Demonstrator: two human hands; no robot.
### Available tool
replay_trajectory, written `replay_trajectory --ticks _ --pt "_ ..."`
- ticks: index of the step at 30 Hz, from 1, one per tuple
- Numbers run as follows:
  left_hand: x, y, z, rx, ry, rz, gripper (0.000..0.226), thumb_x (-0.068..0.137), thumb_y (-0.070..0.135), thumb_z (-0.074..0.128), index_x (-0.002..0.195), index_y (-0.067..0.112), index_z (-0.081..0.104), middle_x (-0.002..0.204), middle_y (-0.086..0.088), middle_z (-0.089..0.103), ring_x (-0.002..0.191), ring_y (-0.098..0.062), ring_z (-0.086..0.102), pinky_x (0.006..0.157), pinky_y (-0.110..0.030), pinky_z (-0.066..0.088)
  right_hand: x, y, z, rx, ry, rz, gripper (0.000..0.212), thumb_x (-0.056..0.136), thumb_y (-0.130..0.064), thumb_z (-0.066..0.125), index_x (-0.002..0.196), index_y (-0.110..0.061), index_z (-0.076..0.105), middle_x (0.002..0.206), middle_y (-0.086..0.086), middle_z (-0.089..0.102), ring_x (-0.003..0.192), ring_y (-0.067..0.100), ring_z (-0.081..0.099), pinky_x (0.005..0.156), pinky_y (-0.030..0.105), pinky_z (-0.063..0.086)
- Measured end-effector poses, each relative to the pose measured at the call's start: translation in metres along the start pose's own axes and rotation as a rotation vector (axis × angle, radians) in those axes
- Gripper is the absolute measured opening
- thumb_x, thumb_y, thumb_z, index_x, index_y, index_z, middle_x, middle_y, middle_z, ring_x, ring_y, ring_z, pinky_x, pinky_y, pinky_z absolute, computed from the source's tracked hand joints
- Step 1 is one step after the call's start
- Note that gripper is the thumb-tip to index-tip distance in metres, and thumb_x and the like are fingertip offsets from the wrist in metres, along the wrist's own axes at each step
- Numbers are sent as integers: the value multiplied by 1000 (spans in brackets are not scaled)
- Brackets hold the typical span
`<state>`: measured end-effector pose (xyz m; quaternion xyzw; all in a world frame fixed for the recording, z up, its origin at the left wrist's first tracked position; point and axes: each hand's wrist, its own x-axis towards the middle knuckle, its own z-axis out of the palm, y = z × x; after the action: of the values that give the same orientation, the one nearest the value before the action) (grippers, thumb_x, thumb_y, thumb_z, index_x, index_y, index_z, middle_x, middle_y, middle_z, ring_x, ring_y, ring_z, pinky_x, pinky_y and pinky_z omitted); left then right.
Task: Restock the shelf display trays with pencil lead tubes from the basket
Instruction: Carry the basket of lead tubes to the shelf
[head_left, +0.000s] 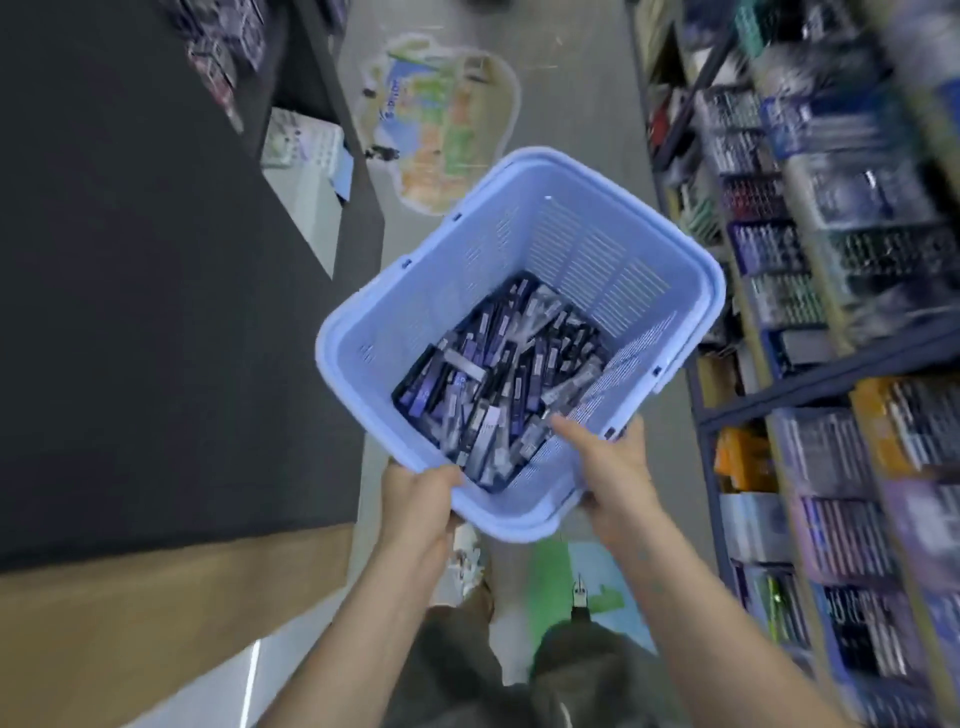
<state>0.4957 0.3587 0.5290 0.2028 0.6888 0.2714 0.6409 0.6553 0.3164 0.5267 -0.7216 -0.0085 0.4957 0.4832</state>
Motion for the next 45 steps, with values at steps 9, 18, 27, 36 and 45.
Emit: replay_trajectory --ticks 9,18,27,36,45 --pt "96 177 109 33 -195 93 35 85 9 66 116 13 51 100 -8 67 84 -24 67 78 -46 57 130 -181 53 -87 217 -193 36 85 9 59 110 -16 52 89 10 60 75 25 59 65 37 52" --pt "249 430 217 705 -330 335 32 85 26 71 115 27 61 107 1 71 90 -16 70 89 -41 54 279 -389 70 -328 23 -356 45 82 11 62 106 -26 54 96 16 66 82 40 65 73 56 58" --pt "375 595 336 729 -200 505 41 90 12 61 123 28 44 104 3 65 87 -21 67 75 -42 56 449 -576 171 -407 -78 -422 56 81 15 57 113 -32 56 86 7 64 71 33 65 68 53 59" --pt "498 789 433 620 -156 522 47 89 3 61 124 27 43 106 3 64 86 -19 66 70 -40 58 617 -756 292 -511 -83 -390 45 86 6 60 123 -20 53 96 -4 65 81 19 65 67 35 54" --pt "647 951 557 653 -52 507 60 84 5 64 135 27 39 109 -8 65 85 -41 65 69 -57 56 839 -946 406 -448 -158 -345 35 92 -5 60 124 -12 47 112 10 62 81 23 63 79 40 53"
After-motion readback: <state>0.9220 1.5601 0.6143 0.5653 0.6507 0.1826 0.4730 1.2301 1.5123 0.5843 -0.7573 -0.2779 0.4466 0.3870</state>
